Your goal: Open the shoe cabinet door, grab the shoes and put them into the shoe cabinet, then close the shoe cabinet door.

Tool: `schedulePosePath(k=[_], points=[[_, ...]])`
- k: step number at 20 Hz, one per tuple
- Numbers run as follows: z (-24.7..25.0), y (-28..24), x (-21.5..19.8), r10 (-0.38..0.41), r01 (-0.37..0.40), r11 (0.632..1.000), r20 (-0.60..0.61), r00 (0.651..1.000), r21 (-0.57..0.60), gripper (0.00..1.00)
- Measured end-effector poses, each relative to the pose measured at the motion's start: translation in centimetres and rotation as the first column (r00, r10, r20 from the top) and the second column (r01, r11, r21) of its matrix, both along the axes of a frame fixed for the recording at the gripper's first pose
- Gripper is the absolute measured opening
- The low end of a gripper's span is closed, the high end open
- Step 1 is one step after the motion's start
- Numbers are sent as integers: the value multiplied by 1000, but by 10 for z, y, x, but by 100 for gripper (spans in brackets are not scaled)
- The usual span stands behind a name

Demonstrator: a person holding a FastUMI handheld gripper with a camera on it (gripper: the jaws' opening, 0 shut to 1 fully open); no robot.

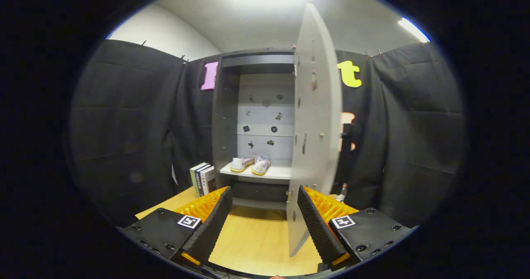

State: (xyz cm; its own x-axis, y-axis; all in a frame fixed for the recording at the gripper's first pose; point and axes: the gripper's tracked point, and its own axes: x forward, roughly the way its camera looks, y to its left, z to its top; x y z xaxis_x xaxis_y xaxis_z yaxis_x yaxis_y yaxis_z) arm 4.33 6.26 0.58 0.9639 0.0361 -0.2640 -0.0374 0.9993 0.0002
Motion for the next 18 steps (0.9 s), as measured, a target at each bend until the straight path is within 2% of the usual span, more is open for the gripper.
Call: schedulePosePath(k=[4,10,18], points=[[8,-54,-9,-77,77,997,3,997,13,99],[13,-124,5,-191,191,981,20,981,29,99],[-7,-165,65,-280,280,960,-15,960,0,99]])
